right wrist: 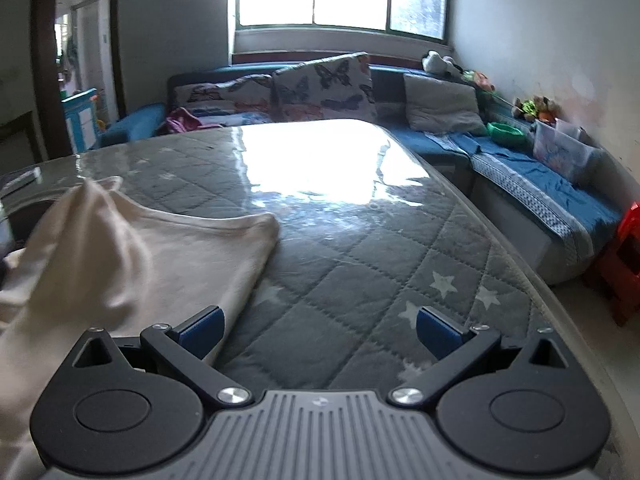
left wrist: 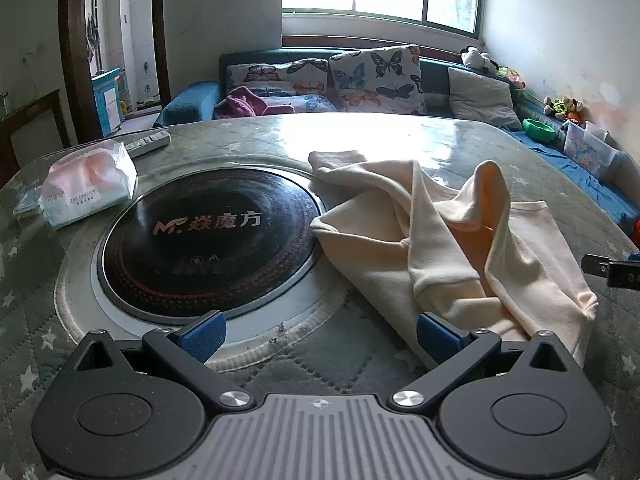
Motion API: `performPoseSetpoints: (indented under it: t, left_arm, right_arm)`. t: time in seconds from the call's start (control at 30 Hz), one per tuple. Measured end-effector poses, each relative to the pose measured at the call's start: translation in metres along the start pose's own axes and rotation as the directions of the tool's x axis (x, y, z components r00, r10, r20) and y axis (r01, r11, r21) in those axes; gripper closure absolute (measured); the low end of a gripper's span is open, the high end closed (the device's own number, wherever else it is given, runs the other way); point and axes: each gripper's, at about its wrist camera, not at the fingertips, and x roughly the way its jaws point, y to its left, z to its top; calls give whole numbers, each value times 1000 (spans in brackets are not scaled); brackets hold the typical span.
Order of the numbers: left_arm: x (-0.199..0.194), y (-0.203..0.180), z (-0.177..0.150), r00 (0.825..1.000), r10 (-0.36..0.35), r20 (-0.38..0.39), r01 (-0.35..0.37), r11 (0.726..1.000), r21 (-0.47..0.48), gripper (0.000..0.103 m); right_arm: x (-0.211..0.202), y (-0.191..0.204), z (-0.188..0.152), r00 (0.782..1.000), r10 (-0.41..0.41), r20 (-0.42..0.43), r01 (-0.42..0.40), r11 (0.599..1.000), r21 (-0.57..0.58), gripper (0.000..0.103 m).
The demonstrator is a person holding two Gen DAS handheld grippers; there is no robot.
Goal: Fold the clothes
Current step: 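Approach the crumpled cream sweatshirt with both grippers open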
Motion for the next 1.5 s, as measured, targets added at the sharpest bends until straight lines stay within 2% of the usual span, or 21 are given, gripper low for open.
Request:
performPoseSetpoints:
  t: [0.17,0.27,0.6,0.8,1.07,1.5]
  left_arm:
    - [-7,-5,-5,1000,-9,7,9,1000,8,0]
    - [-11,-8,-8,1000,-15,11,15,1000,13,0]
    - [-29,-17,-15,999,-38,16,37,999,34,0]
    - [-41,-25,-24,998,-52,25,50,997,60,0]
    - [-54,-35,-37,998,-58,27,55,994,96,0]
    - [-65,-47,-54,998,-63,18,60,987,149,0]
  right_arm:
    - [-1,-6,3,999,37,-4,-37,999,12,0]
    - [-43,18,-19,997,53,63,-50,997,-57,0]
    - [-86,36,-39,986,163,19,-161,982,-98,0]
    - [-101,46,-48,981,194,3,-192,974,-123,0]
    - [-110,55,-60,973,227,-42,-230,965,-126,0]
    - [-115,63,-71,975,208,-83,-217,967,-135,0]
